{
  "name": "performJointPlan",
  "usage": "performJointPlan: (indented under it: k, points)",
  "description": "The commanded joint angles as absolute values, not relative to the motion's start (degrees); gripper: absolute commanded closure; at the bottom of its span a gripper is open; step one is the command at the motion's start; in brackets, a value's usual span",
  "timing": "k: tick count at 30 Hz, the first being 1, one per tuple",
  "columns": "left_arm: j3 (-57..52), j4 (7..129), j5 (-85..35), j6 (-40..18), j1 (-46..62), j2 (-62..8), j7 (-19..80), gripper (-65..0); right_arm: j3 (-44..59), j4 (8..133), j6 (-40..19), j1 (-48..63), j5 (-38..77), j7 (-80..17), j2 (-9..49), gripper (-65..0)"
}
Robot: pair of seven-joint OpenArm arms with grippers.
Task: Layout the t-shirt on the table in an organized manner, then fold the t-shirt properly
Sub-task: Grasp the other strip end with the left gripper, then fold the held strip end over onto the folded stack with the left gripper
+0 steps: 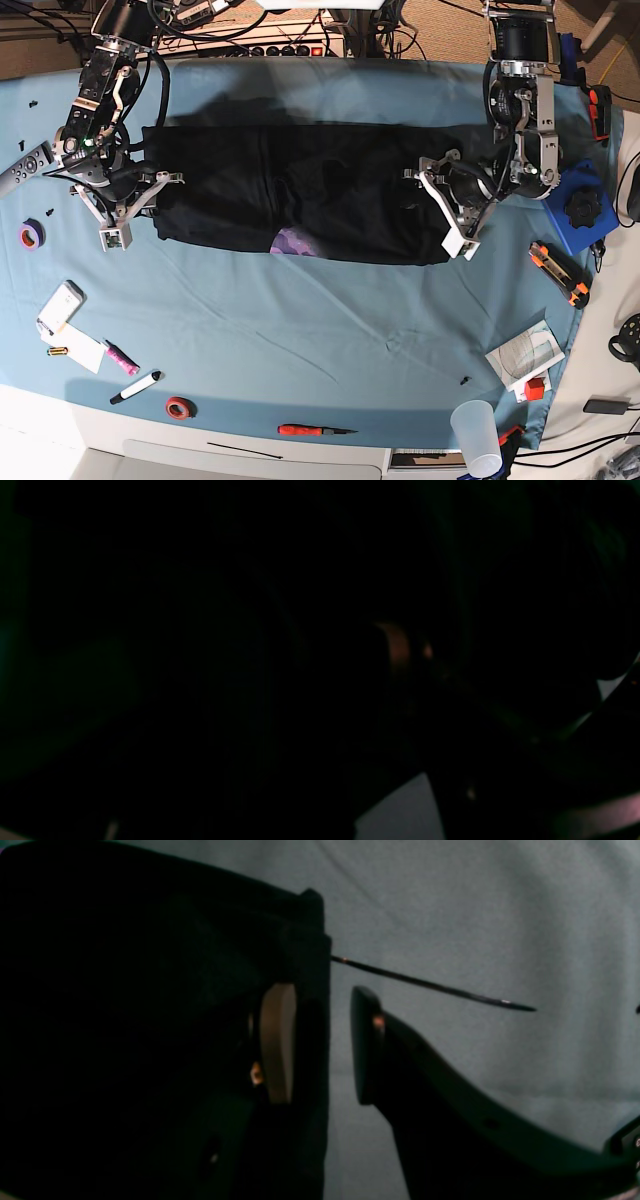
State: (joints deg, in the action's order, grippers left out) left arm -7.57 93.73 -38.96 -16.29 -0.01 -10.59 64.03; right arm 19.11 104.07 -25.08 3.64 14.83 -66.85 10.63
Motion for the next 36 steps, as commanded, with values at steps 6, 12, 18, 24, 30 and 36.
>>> performJointPlan:
  k: [6, 12, 18, 24, 30, 36]
  points:
    - [-7.73, 94.43, -38.87, -16.51, -0.78, -10.74, 63.09, 0.0, 19.35, 104.97, -25.08, 2.85, 14.92, -65.36, 11.44, -18.9]
    - [-8.84, 94.45, -33.01, -16.51, -1.02, -11.35, 62.94, 0.0, 19.68, 104.97, -25.04, 2.70, 14.94, -61.56, 11.44, -18.9]
    - [-12.64, 94.45, -34.15, -16.53, -2.28, -20.64, 61.91, 0.0, 23.68, 104.97, -24.93, 0.95, 14.98, -61.60, 11.44, -18.9]
    - [-13.74, 94.54, -43.72, -20.27, -3.40, -26.65, 65.60, 0.0, 25.93, 104.97, -24.82, 0.16, 15.79, -61.34, 11.40, -18.9]
    - [-13.63, 98.89, -47.79, -22.09, -2.63, -23.00, 69.21, 0.0, 25.93, 104.97, -24.82, 0.14, 15.77, -60.80, 11.42, -18.9]
    - [-12.69, 109.19, -44.12, -21.89, 0.10, -18.13, 67.20, 0.0, 25.93, 104.97, -24.82, 0.16, 15.38, -60.77, 11.40, -18.9]
